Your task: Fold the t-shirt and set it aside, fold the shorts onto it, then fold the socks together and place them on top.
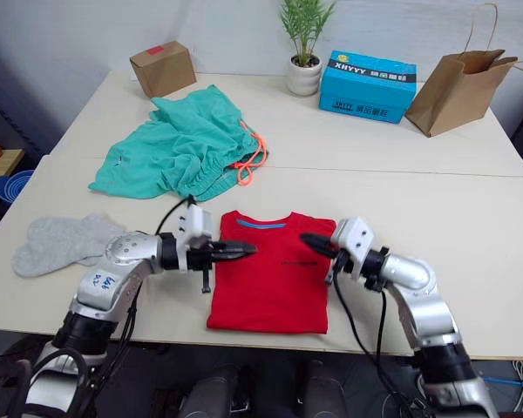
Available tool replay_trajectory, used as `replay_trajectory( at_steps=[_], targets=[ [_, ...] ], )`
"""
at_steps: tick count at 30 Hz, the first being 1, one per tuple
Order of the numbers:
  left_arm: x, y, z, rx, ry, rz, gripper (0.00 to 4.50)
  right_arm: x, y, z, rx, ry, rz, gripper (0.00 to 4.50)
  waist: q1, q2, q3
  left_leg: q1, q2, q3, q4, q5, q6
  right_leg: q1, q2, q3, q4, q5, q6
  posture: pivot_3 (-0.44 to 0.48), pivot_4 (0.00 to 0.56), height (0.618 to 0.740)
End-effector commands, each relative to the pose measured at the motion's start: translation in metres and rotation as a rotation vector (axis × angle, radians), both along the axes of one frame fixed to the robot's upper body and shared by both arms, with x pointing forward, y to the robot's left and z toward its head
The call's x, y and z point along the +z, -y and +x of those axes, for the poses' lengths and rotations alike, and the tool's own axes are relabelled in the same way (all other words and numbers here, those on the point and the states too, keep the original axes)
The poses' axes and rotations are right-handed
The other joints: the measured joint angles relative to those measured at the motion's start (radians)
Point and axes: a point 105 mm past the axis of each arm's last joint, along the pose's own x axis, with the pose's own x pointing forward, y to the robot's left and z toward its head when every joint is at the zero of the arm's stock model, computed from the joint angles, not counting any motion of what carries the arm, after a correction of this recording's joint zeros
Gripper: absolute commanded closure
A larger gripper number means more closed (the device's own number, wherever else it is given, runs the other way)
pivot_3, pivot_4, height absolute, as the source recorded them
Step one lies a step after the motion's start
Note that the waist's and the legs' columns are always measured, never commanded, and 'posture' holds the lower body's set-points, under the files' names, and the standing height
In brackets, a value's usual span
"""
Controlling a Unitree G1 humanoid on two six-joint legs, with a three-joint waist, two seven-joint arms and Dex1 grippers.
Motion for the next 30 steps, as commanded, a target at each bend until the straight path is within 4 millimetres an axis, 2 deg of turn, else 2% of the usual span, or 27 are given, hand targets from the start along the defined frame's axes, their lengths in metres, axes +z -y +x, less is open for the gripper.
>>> replay_trajectory(
  at_steps=[1, 6, 9, 11, 16, 18, 23, 26, 30],
  targets=[
    [-0.013, 0.007, -0.019, -0.026, -0.04, 0.0, 4.45, -0.01, -0.014, -0.025, 0.077, -0.013, -0.018, 4.5, 0.0, 0.0, 0.0, 0.0, 0.0, 0.0, 0.0, 0.0, 0.0, 0.0, 0.0, 0.0, 0.0, 0.0, 0.0, 0.0, 0.15, 0.74],
    [-0.036, 0.006, -0.027, 0.003, -0.014, 0.033, 4.45, -0.032, -0.012, -0.032, 0.051, -0.038, -0.035, 4.5, 0.0, 0.0, 0.0, 0.002, 0.0, 0.0, 0.0, -0.003, -0.004, 0.0, -0.001, 0.001, -0.001, 0.0, 0.0, 0.0, 0.15, 0.74],
    [-0.049, 0.001, -0.021, 0.103, 0.016, 0.011, 4.45, -0.044, 0.005, -0.022, -0.066, -0.041, -0.021, 4.5, 0.002, 0.0, 0.0, 0.002, 0.0, 0.0, 0.0, -0.005, -0.001, 0.0, -0.001, 0.001, -0.001, 0.0, -0.001, 0.0, 0.15, 0.74],
    [-0.048, -0.003, -0.014, 0.176, 0.0, -0.03, 4.45, -0.046, 0.019, -0.012, -0.161, -0.04, 0.007, 4.5, 0.002, 0.0, 0.0, 0.002, 0.0, 0.0, 0.0, -0.004, -0.003, 0.0, -0.001, 0.001, -0.001, 0.0, -0.001, 0.0, 0.15, 0.74],
    [-0.043, -0.018, -0.012, 0.191, 0.015, -0.041, 4.45, -0.041, 0.039, 0.002, -0.248, -0.013, 0.032, 4.5, 0.002, 0.0, 0.0, 0.003, 0.0, 0.0, 0.0, -0.004, -0.003, 0.0, -0.001, 0.001, -0.001, 0.0, -0.001, 0.0, 0.15, 0.74],
    [-0.036, -0.023, -0.011, 0.188, 0.033, -0.058, 4.45, -0.04, 0.038, 0.002, -0.211, 0.017, -0.024, 4.5, 0.002, 0.0, 0.0, 0.003, 0.0, 0.0, 0.0, -0.005, -0.002, 0.0, -0.001, 0.001, -0.001, 0.0, -0.001, 0.0, 0.15, 0.74],
    [-0.011, -0.032, 0.006, 0.215, 0.096, -0.102, 4.45, -0.007, 0.017, 0.012, -0.114, 0.067, 0.055, 4.5, 0.001, 0.001, 0.0, 0.002, 0.0, 0.0, 0.0, -0.004, -0.003, -0.001, -0.001, 0.001, -0.001, 0.0, -0.001, 0.0, 0.15, 0.74],
    [-0.01, -0.032, 0.023, 0.254, 0.13, -0.073, 4.45, 0.003, 0.007, 0.025, -0.09, 0.088, 0.073, 4.5, 0.0, 0.001, 0.0, 0.003, 0.0, 0.0, 0.0, -0.003, -0.004, -0.001, -0.001, 0.001, -0.001, 0.0, -0.001, 0.0, 0.15, 0.74],
    [-0.019, -0.029, 0.042, 0.325, 0.135, -0.029, 4.45, -0.001, 0.004, 0.046, -0.126, 0.099, 0.039, 4.5, -0.001, 0.0, 0.0, 0.002, 0.0, 0.0, 0.0, 0.0, 0.0, -0.001, -0.001, 0.0, 0.0, 0.0, -0.001, 0.0, 0.15, 0.74]
  ],
)
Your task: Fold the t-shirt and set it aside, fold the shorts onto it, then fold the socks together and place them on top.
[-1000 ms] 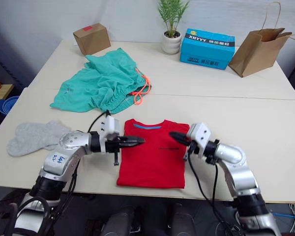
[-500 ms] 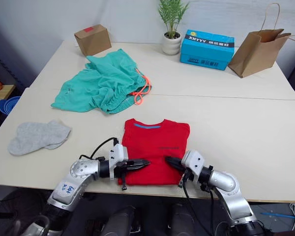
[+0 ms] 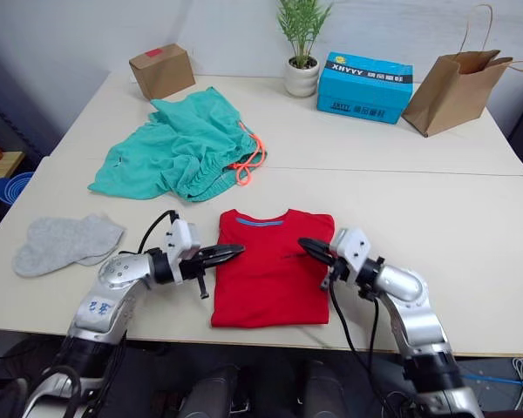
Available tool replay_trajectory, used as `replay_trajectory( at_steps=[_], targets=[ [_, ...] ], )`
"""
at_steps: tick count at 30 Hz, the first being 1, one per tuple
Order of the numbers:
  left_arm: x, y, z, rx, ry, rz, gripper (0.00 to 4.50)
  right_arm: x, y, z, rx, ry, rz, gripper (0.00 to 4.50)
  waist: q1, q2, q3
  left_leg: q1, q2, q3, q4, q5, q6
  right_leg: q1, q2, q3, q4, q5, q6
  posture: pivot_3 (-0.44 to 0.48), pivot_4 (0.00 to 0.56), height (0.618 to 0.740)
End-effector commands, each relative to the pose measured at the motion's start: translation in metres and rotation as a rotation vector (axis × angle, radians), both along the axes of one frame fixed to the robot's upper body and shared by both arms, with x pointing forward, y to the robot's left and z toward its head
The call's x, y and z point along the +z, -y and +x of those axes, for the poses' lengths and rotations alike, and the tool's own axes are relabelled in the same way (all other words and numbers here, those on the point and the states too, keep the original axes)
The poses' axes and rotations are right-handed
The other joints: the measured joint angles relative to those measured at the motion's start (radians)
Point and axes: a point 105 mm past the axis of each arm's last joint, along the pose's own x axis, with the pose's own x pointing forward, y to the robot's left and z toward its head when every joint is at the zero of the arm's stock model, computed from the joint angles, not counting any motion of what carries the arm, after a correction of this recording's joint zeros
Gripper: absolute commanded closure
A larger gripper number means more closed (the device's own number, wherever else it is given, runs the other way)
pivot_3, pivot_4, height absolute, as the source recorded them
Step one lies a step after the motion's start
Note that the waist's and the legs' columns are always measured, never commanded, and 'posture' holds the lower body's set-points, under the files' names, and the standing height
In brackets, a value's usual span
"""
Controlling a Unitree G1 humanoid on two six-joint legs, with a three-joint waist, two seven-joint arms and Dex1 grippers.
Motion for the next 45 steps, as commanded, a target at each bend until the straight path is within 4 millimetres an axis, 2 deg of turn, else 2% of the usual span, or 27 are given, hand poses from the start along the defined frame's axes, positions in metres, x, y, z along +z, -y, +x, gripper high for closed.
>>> replay_trajectory(
  at_steps=[1, 3, 7, 11, 14, 18, 21, 22, 25, 27, 31, 33, 35, 37, 41, 45],
  targets=[
    [-0.008, 0.0, 0.011, 0.053, 0.011, 0.041, 4.45, -0.007, 0.002, 0.014, -0.043, 0.002, -0.017, 4.5, -0.001, 0.0, 0.0, 0.0, 0.0, 0.0, 0.0, 0.0, 0.0, 0.0, 0.0, 0.0, 0.0, 0.0, 0.0, 0.0, 0.15, 0.74],
    [-0.014, -0.001, 0.014, 0.078, 0.007, 0.053, 4.45, -0.012, 0.003, 0.02, -0.062, -0.01, -0.014, 4.5, -0.001, 0.0, 0.0, -0.001, 0.0, 0.0, 0.0, 0.0, 0.001, 0.0, 0.0, -0.001, 0.001, 0.0, 0.0, 0.0, 0.15, 0.74],
    [-0.024, -0.011, 0.019, 0.171, -0.033, 0.049, 4.45, -0.031, 0.025, 0.031, -0.186, -0.055, -0.004, 4.5, -0.002, 0.0, 0.0, -0.001, 0.0, 0.001, 0.0, 0.0, 0.001, 0.001, 0.0, -0.001, 0.001, 0.0, 0.0, 0.0, 0.15, 0.74],
    [-0.02, -0.024, 0.018, 0.22, -0.035, 0.028, 4.45, -0.034, 0.053, 0.035, -0.297, -0.061, 0.016, 4.5, -0.003, 0.0, 0.0, 0.001, 0.0, 0.001, 0.0, 0.0, 0.0, 0.002, 0.0, 0.0, 0.0, 0.0, 0.0, 0.0, 0.15, 0.74],
    [-0.017, -0.031, 0.017, 0.228, -0.02, 0.014, 4.45, -0.028, 0.066, 0.037, -0.346, -0.046, 0.038, 4.5, -0.002, 0.0, 0.0, 0.002, 0.0, 0.0, 0.0, 0.0, -0.003, 0.002, 0.0, 0.0, 0.0, 0.0, 0.0, 0.0, 0.15, 0.74],
    [0.006, -0.031, 0.013, 0.183, 0.063, -0.084, 4.45, -0.004, 0.07, 0.032, -0.3, -0.055, 0.15, 4.5, 0.0, 0.0, 0.0, 0.001, 0.0, 0.0, 0.0, -0.001, -0.003, 0.001, -0.001, 0.001, 0.0, 0.0, 0.0, 0.0, 0.15, 0.74],
    [0.029, -0.027, -0.003, 0.054, 0.09, -0.143, 4.45, 0.004, 0.076, 0.016, -0.208, -0.233, 0.19, 4.5, -0.001, 0.001, 0.0, -0.001, 0.0, 0.0, 0.0, 0.0, 0.0, 0.0, -0.001, 0.0, 0.0, 0.0, 0.0, 0.0, 0.15, 0.74],
    [0.034, -0.028, -0.013, -0.007, 0.076, -0.152, 4.48, 0.004, 0.082, 0.011, -0.199, -0.306, 0.188, 4.33, -0.002, 0.001, 0.001, -0.001, 0.0, 0.0, 0.0, 0.0, 0.0, 0.0, -0.001, 0.0, -0.001, 0.0, 0.0, 0.0, 0.15, 0.74],
    [0.04, -0.033, -0.034, -0.125, 0.017, -0.135, 3.85, 0.006, 0.098, -0.011, -0.148, -0.578, 0.19, 3.55, -0.002, 0.002, 0.001, -0.002, 0.0, 0.0, 0.0, -0.001, 0.001, -0.001, -0.001, 0.0, -0.003, 0.0, 0.0, 0.0, 0.15, 0.74],
    [0.044, -0.038, -0.04, -0.142, 0.012, -0.119, 3.26, 0.01, 0.104, -0.029, -0.092, -0.722, 0.19, 2.85, -0.001, 0.004, 0.002, -0.002, 0.0, -0.001, 0.0, -0.002, 0.002, -0.001, -0.001, 0.0, -0.003, -0.001, -0.001, 0.0, 0.15, 0.74],
    [0.051, -0.037, -0.057, -0.211, 0.028, -0.083, 1.9, 0.005, 0.115, -0.041, -0.134, -0.961, 0.206, 1.36, -0.002, 0.004, 0.002, -0.001, 0.001, -0.001, -0.001, -0.005, 0.006, 0.0, -0.001, 0.0, -0.004, -0.001, -0.002, 0.0, 0.15, 0.74],
    [0.046, -0.033, -0.078, -0.297, 0.014, -0.046, 1.3, -0.004, 0.1, -0.047, -0.101, -1.154, 0.216, 0.68, -0.007, 0.004, 0.002, -0.001, 0.001, -0.001, -0.002, -0.007, 0.003, 0.0, -0.001, 0.0, -0.004, -0.001, -0.002, 0.0, 0.15, 0.74],
    [0.042, -0.032, -0.096, -0.385, 0.02, -0.049, 0.65, -0.012, 0.087, -0.051, -0.075, -1.241, 0.189, 0.01, -0.012, 0.006, 0.002, -0.001, 0.001, -0.001, -0.003, -0.007, 0.002, -0.001, -0.001, 0.0, -0.005, -0.001, -0.002, 0.0, 0.15, 0.74],
    [0.038, -0.035, -0.099, -0.372, 0.021, -0.063, 0.04, -0.016, 0.074, -0.053, -0.045, -1.286, 0.17, 0.0, -0.007, 0.004, 0.001, -0.001, 0.001, -0.001, -0.006, -0.006, 0.0, -0.001, -0.001, 0.0, -0.006, -0.001, -0.003, 0.0, 0.15, 0.74],
    [0.032, -0.038, -0.107, -0.389, 0.035, -0.089, 0.04, -0.021, 0.042, -0.058, 0.046, -1.351, 0.128, 0.0, -0.004, 0.003, 0.001, 0.0, 0.001, -0.001, -0.01, -0.005, -0.002, -0.001, 0.0, -0.001, -0.008, -0.002, -0.003, 0.0, 0.15, 0.74],
    [0.031, -0.037, -0.108, -0.397, 0.038, -0.107, 0.04, -0.019, 0.015, -0.054, 0.119, -1.333, 0.141, 0.0, -0.005, 0.002, 0.0, 0.001, 0.002, -0.001, -0.011, -0.005, -0.002, -0.001, 0.001, -0.001, -0.008, -0.002, -0.003, 0.0, 0.15, 0.74]
  ],
)
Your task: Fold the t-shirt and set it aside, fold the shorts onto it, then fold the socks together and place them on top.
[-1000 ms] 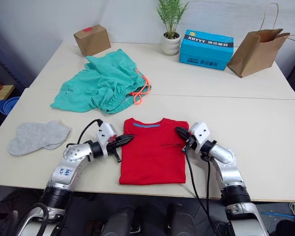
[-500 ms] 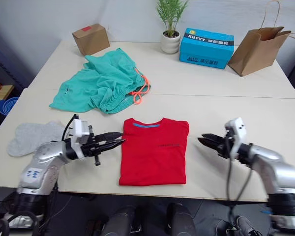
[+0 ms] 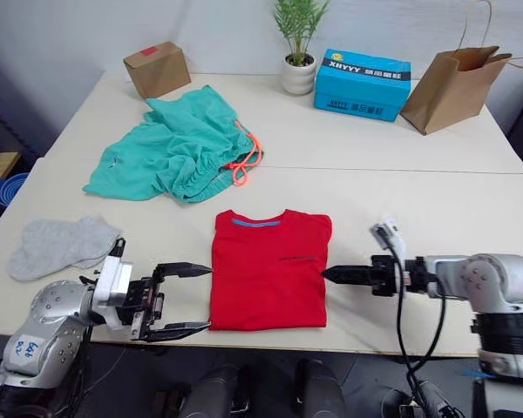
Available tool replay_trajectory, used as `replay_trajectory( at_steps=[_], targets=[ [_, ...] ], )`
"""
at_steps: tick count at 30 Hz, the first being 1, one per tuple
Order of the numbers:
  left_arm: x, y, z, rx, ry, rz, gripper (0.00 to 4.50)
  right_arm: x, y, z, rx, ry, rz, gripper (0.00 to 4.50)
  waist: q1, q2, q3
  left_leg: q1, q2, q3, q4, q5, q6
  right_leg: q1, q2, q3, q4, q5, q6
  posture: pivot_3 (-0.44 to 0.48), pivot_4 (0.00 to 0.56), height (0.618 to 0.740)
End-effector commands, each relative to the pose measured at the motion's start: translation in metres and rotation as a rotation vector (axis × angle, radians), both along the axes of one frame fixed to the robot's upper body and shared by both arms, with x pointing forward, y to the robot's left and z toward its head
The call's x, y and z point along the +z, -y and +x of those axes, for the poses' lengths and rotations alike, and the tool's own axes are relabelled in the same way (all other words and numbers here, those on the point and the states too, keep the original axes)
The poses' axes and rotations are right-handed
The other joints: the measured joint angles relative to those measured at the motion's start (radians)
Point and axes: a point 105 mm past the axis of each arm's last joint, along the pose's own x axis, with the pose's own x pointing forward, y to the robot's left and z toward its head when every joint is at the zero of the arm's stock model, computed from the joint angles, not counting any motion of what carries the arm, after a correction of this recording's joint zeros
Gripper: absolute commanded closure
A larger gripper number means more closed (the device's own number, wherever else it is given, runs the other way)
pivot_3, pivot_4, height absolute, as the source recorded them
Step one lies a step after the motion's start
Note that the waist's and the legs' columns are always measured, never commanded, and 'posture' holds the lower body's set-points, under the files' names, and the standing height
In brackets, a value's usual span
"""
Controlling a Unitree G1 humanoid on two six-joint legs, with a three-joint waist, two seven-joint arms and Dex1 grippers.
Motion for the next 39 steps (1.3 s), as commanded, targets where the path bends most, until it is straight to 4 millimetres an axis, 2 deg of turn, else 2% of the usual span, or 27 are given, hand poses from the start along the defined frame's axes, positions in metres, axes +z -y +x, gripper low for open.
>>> replay_trajectory(
  at_steps=[1, 4, 7, 14, 18, 21, 24, 29, 34, 39],
  targets=[
    [0.005, 0.002, -0.003, -0.016, 0.03, -0.031, 0.04, -0.012, -0.028, -0.006, 0.061, -0.051, 0.048, 0.0, 0.0, -0.001, 0.0, 0.0, 0.0, 0.0, 0.0, 0.0, 0.0, 0.0, 0.0, 0.0, 0.0, 0.0, 0.0, 0.0, 0.15, 0.74],
    [0.002, 0.002, -0.004, -0.019, -0.012, -0.035, 0.04, -0.023, -0.034, 0.0, 0.034, -0.029, 0.016, 0.0, -0.001, -0.001, 0.0, 0.0, 0.0, 0.0, 0.0, 0.0, 0.0, 0.0, 0.0, 0.0, 0.0, 0.0, 0.0, 0.0, 0.15, 0.74],
    [0.001, 0.001, -0.003, 0.005, -0.013, -0.042, 0.0, -0.03, -0.034, 0.003, 0.004, -0.027, -0.013, 0.67, -0.001, -0.002, -0.001, 0.0, 0.0, 0.0, 0.0, 0.0, 0.0, 0.0, 0.0, 0.0, 0.0, 0.0, 0.0, 0.0, 0.15, 0.74],
    [0.001, -0.002, 0.001, 0.03, -0.022, -0.049, 0.0, -0.03, -0.02, 0.019, -0.105, 0.025, -0.066, 3.26, -0.001, -0.002, -0.001, 0.001, 0.0, 0.001, 0.0, 0.001, 0.0, 0.0, 0.0, 0.0, 0.001, 0.0, 0.0, 0.0, 0.15, 0.74],
    [0.002, 0.002, 0.006, 0.022, -0.026, -0.057, 0.0, -0.029, 0.004, 0.015, -0.152, 0.034, -0.087, 4.48, 0.008, -0.005, -0.003, 0.001, 0.0, 0.0, 0.0, 0.0, 0.0, 0.001, 0.0, 0.0, 0.0, 0.001, 0.0, 0.0, 0.15, 0.74],
    [0.0, 0.005, 0.012, 0.017, -0.025, -0.066, 0.0, -0.029, 0.032, 0.015, -0.225, 0.052, -0.139, 4.48, 0.031, -0.004, -0.004, 0.0, -0.001, 0.001, 0.001, 0.0, 0.002, 0.003, -0.001, 0.0, -0.005, 0.003, 0.003, 0.0, 0.15, 0.74],
    [-0.004, 0.003, 0.014, -0.016, -0.035, -0.069, 0.0, -0.026, 0.068, 0.012, -0.288, 0.08, -0.186, 4.48, 0.041, -0.004, -0.004, -0.003, -0.003, 0.0, 0.0, -0.001, 0.006, 0.003, -0.002, 0.0, -0.012, 0.007, 0.006, 0.0, 0.15, 0.74],
    [0.008, 0.008, 0.022, -0.064, -0.005, -0.062, 0.0, -0.013, 0.157, 0.007, -0.485, 0.138, -0.329, 4.48, 0.051, -0.001, -0.004, -0.013, -0.007, 0.001, 0.003, 0.0, 0.007, 0.0, -0.005, -0.001, -0.021, 0.012, 0.015, 0.0, 0.15, 0.74],
    [0.011, 0.009, 0.029, -0.076, 0.007, -0.059, 0.0, 0.008, 0.224, -0.001, -0.572, 0.204, -0.473, 4.48, 0.05, 0.002, -0.003, -0.014, -0.013, 0.004, 0.002, 0.0, 0.014, 0.001, -0.009, -0.001, -0.024, 0.015, 0.02, 0.0, 0.15, 0.74],
    [0.015, 0.012, 0.03, -0.093, 0.025, -0.062, 0.0, 0.019, 0.271, -0.005, -0.591, 0.231, -0.68, 4.48, 0.027, 0.006, -0.002, -0.014, -0.012, 0.004, 0.002, 0.002, 0.014, 0.0, -0.008, -0.001, -0.022, 0.015, 0.02, 0.0, 0.15, 0.74]
  ],
)
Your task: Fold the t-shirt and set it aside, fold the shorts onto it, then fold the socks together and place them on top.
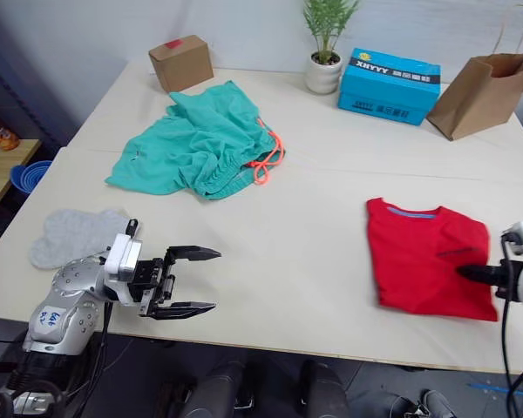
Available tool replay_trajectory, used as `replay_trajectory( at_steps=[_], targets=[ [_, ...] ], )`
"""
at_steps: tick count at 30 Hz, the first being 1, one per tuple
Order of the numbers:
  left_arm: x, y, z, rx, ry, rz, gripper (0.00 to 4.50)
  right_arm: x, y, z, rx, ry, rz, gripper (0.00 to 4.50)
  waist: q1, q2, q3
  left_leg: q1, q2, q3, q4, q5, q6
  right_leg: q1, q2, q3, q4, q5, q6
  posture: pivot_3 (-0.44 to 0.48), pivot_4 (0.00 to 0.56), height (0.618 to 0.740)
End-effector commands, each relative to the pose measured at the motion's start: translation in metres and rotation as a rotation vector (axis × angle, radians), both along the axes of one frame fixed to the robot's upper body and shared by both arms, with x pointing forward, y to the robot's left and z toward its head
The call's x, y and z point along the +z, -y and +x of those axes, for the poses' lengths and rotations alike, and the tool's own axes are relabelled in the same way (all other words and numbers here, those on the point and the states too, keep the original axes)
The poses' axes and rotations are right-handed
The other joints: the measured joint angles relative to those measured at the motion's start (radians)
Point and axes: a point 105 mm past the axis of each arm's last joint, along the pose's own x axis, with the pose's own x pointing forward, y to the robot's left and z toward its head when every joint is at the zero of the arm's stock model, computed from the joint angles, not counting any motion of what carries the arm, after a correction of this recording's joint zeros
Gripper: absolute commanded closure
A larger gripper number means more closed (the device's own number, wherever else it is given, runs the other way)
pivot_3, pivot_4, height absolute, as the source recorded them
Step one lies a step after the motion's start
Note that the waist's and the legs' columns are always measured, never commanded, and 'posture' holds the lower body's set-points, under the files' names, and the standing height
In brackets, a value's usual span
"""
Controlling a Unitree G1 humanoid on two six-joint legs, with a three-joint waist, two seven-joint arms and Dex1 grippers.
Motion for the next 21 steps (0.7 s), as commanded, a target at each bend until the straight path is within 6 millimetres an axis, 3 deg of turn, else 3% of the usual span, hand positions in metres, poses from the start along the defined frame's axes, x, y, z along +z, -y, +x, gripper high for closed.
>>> replay_trajectory(
  at_steps=[1, 6, 13, 16, 21],
  targets=[
    [0.01, 0.005, -0.001, -0.022, 0.044, -0.014, 0.0, 0.009, 0.031, -0.008, -0.014, -0.011, -0.15, 4.48, -0.005, 0.001, 0.001, 0.0, 0.0, 0.0, 0.0, 0.0, -0.001, 0.0, 0.0, 0.0, 0.001, 0.0, 0.0, 0.0, 0.15, 0.74],
    [0.016, 0.006, -0.001, -0.006, 0.057, -0.029, 0.0, 0.011, 0.049, -0.003, -0.042, -0.014, -0.26, 4.48, -0.025, 0.005, 0.002, 0.0, 0.001, 0.0, 0.0, 0.004, -0.001, -0.001, 0.001, 0.0, 0.003, 0.0, 0.0, 0.0, 0.15, 0.74],
    [0.014, 0.006, -0.003, 0.018, 0.056, -0.036, 0.0, 0.006, 0.043, 0.008, -0.093, 0.015, -0.171, 4.48, -0.028, 0.007, 0.003, 0.001, 0.001, 0.0, 0.0, 0.006, -0.001, -0.001, 0.002, 0.001, 0.004, 0.001, -0.001, 0.0, 0.15, 0.74],
    [0.017, 0.008, 0.0, 0.024, 0.072, -0.041, 0.0, 0.008, 0.041, 0.006, -0.077, 0.024, -0.137, 3.75, -0.027, 0.007, 0.003, 0.001, 0.002, -0.001, 0.001, 0.005, -0.004, -0.001, 0.002, 0.001, 0.004, 0.001, -0.003, 0.0, 0.15, 0.74],
    [0.015, 0.005, 0.006, 0.054, 0.082, -0.036, 0.0, 0.025, 0.049, -0.011, -0.066, 0.038, -0.135, 2.08, -0.023, 0.008, 0.002, 0.0, 0.001, -0.001, 0.0, 0.006, -0.004, -0.001, 0.002, 0.0, 0.004, 0.002, -0.003, 0.0, 0.15, 0.74]
  ],
)
